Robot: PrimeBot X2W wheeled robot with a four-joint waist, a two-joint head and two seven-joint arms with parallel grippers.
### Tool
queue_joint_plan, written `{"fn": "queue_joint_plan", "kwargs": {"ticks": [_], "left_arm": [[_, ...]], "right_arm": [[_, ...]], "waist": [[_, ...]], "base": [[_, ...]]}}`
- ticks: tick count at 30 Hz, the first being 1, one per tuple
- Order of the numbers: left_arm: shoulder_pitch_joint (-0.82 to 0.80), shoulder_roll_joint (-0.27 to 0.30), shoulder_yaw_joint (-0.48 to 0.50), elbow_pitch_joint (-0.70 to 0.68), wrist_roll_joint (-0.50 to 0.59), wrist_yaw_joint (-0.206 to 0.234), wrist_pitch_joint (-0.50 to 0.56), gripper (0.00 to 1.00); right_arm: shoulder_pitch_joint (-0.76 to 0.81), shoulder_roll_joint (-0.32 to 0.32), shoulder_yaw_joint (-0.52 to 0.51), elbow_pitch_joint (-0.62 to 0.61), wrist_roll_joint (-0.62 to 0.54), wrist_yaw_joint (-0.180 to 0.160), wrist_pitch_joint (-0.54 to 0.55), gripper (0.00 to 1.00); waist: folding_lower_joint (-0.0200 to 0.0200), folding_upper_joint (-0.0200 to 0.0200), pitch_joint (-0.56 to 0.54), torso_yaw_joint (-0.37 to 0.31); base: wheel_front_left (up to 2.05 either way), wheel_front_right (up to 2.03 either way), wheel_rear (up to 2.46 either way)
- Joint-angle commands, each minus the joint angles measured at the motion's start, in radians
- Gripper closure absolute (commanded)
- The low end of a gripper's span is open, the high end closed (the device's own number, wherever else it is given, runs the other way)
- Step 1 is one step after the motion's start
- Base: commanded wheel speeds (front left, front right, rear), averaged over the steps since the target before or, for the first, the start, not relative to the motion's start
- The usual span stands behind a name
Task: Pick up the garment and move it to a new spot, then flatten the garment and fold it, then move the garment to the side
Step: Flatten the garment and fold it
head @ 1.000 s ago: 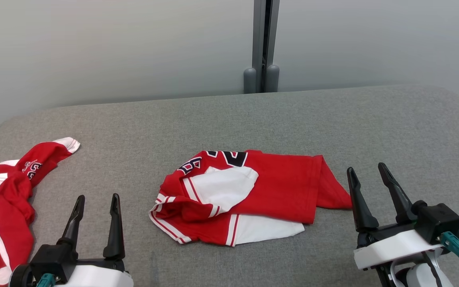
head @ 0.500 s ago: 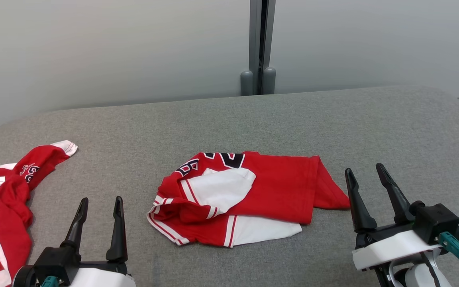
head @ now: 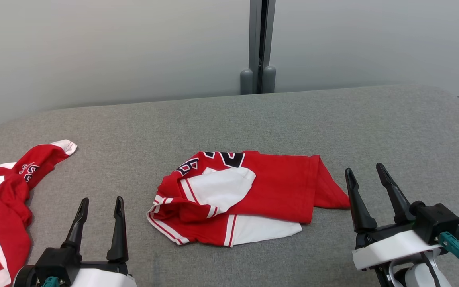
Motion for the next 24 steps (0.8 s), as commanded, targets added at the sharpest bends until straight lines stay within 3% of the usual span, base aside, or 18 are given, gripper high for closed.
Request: {"fn": "queue_joint_plan", "kwargs": {"ticks": [1,16,24], "left_arm": [[0.005,0.001,0.005,0.000,0.011,-0.003,-0.001,0.00],[-0.021,-0.004,-0.013,-0.005,0.024,-0.013,0.003,0.00],[-0.146,0.005,-0.109,0.049,0.031,-0.093,0.129,0.00]], "right_arm": [[-0.004,-0.002,-0.002,0.002,0.000,0.000,-0.005,0.00],[-0.011,0.001,0.002,0.005,-0.002,0.000,-0.005,0.00],[-0.032,0.001,-0.002,0.004,-0.002,0.000,-0.005,0.00]], "waist": [[0.0000,0.0000,0.001,0.000],[0.0000,0.0000,0.007,-0.009],[0.0000,0.0000,0.024,-0.032]], "base": [[0.00,0.00,0.00],[0.00,0.00,0.00],[0.00,0.00,0.00]]}}
